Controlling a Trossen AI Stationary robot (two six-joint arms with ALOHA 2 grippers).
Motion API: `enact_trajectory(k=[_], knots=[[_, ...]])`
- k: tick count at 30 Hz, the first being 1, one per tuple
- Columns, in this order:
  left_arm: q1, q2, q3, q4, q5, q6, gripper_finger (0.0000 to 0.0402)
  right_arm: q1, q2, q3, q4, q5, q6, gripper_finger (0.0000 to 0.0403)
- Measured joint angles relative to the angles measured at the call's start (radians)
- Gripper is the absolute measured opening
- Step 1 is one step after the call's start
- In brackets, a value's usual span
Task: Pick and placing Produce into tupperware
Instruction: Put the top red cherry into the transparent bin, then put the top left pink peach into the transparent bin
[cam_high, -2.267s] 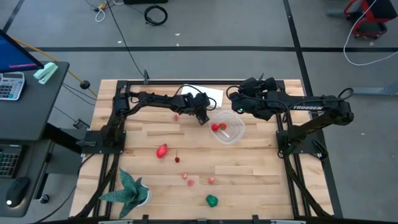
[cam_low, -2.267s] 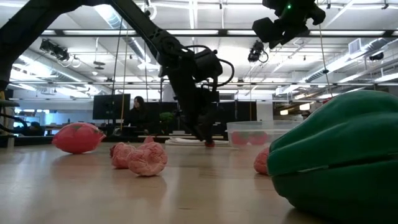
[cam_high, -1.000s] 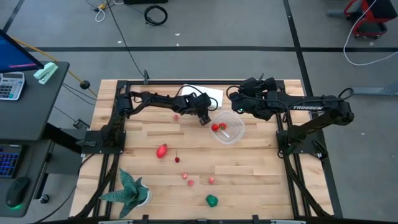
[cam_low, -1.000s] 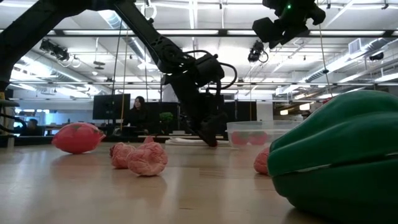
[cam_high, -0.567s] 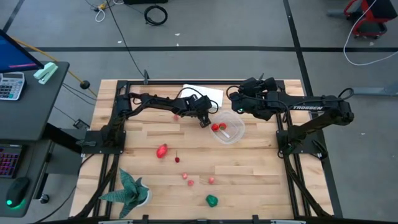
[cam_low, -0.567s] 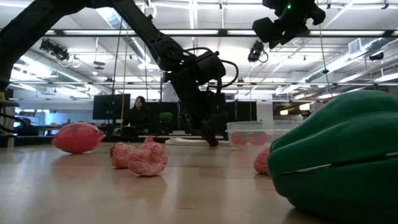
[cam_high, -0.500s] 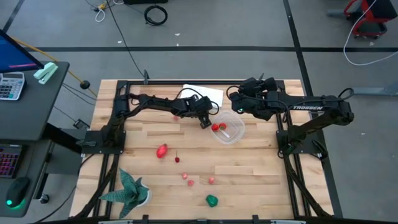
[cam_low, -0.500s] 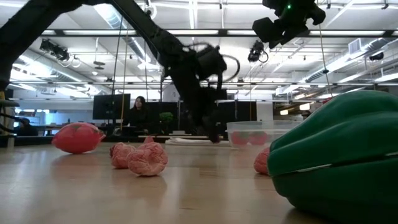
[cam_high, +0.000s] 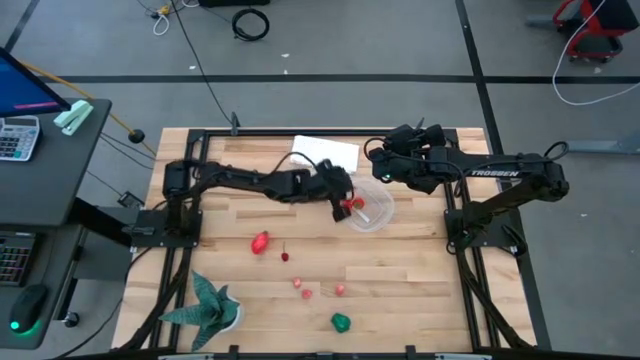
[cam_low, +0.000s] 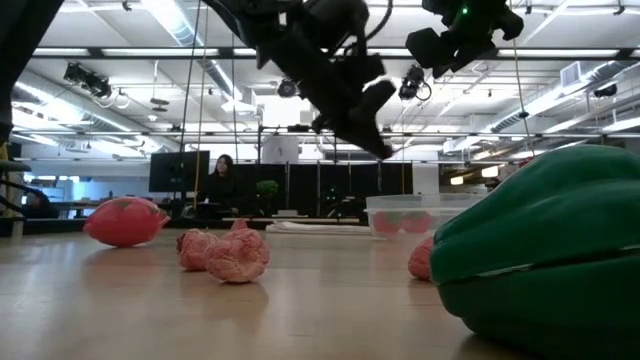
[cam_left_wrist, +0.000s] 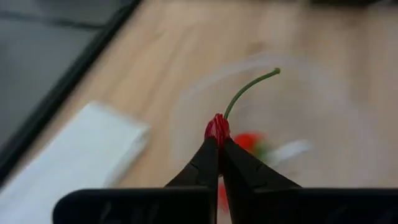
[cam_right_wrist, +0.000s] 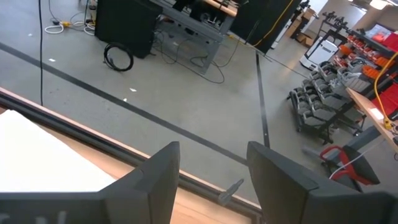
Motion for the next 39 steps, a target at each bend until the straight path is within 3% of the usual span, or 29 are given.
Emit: enact_trajectory(k=[6, 10, 20, 25, 33, 39], knots=[[-0.065, 0.055, 0.001, 0.144, 0.029, 0.043, 0.0015, 0.0, 0.0, 0.0, 0.001, 0.001, 0.0, 0.0197], [-0.067, 0.077, 0.0, 0.146, 0.024, 0.051, 0.0025, 0.0, 0.0, 0.0, 0.006, 0.0, 0.0, 0.0197], [-0.038, 0.119, 0.001, 0.122, 0.024, 0.047, 0.0118, 0.0, 0.0, 0.0, 0.008, -0.002, 0.001, 0.0197], [-0.04, 0.078, 0.0, 0.075, 0.025, 0.06, 0.0153, 0.0, 0.0, 0.0, 0.008, -0.002, 0.001, 0.0197], [-0.04, -0.054, 0.001, -0.327, -0.065, -0.061, 0.0155, 0.0, 0.0, 0.0, 0.007, -0.002, 0.0, 0.0197], [-0.028, -0.044, 0.0, -0.58, -0.195, -0.141, 0.0143, 0.0, 0.0, 0.0, 0.008, -0.003, 0.001, 0.0197]])
